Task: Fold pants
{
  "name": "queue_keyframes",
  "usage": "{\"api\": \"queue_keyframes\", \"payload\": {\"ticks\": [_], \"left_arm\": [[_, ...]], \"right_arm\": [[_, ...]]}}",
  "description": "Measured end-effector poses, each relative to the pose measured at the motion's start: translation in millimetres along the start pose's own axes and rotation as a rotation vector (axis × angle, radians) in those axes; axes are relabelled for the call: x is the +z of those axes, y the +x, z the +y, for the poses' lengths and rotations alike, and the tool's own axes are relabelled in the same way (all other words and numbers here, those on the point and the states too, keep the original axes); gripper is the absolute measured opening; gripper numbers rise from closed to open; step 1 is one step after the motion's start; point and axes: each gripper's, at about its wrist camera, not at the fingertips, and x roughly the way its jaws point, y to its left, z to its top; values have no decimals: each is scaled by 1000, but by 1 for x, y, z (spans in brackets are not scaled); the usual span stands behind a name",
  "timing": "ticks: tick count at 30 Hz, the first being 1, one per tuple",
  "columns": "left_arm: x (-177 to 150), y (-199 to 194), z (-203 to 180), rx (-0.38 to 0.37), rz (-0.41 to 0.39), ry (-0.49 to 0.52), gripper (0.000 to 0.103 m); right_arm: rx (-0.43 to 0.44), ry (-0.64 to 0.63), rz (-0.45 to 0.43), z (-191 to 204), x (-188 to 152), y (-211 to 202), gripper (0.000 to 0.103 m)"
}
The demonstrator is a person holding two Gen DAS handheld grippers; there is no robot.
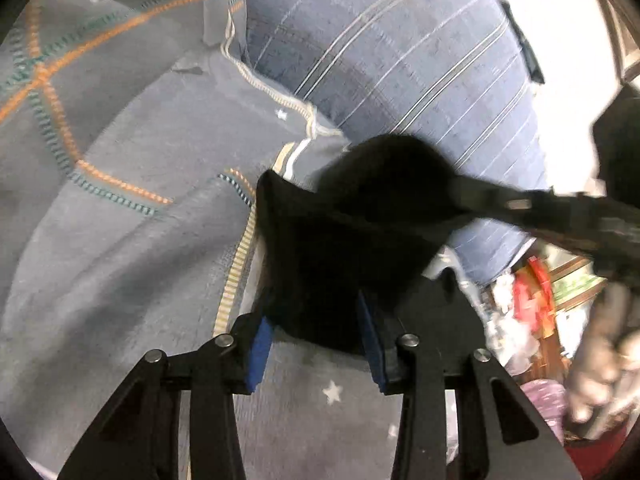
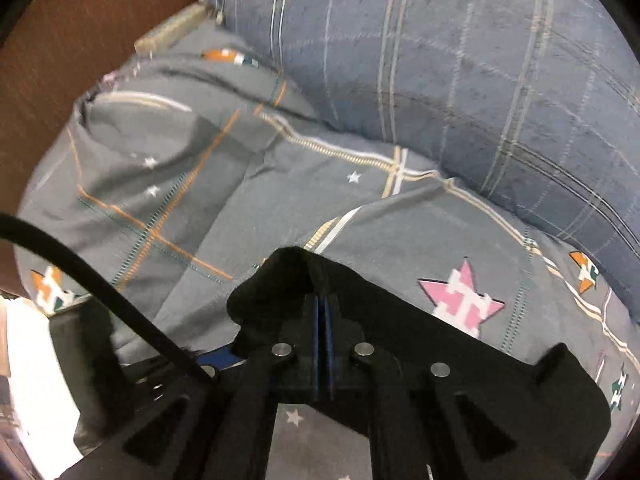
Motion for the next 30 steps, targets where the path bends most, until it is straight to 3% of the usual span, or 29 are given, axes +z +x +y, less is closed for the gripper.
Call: {"api": "queue_keyframes", "payload": {"ticks": [1, 2, 7, 13, 14, 16, 17, 23, 28, 29, 30], "left_arm": [[0, 5, 0, -7, 17, 6, 12], [1, 12, 3, -31, 38, -10, 4], [7, -7, 24, -139, -12, -143, 4], [4, -19, 32, -125, -55, -163, 4], [2, -19, 33, -115, -51, -167, 4], [-1, -15, 36, -99, -41, -187, 4], [-2, -14, 38, -96, -40, -198, 4], [-5, -22, 38, -133, -64, -193, 4], [-4, -24, 23, -146, -86, -148, 4], [-5, -25, 22, -156, -84, -143, 4], [-5, -25, 19, -167, -81, -137, 4]], "right_arm": [[3, 5, -6, -2, -3, -5, 3], [9, 9, -10, -4, -5, -10, 3], [28, 13, -27, -4, -11, -19, 3], [100, -9, 21, 12, -12, 8, 9], [107, 2, 38, 15, -10, 16, 14], [94, 27, 61, 20, -6, 32, 47], [92, 24, 69, 25, -2, 39, 55], [43, -83, 208, 60, 18, 78, 72], [-12, -162, 345, 79, 21, 112, 76], [-43, -179, 353, 81, 20, 115, 69], [-82, -192, 354, 82, 18, 116, 55]]}}
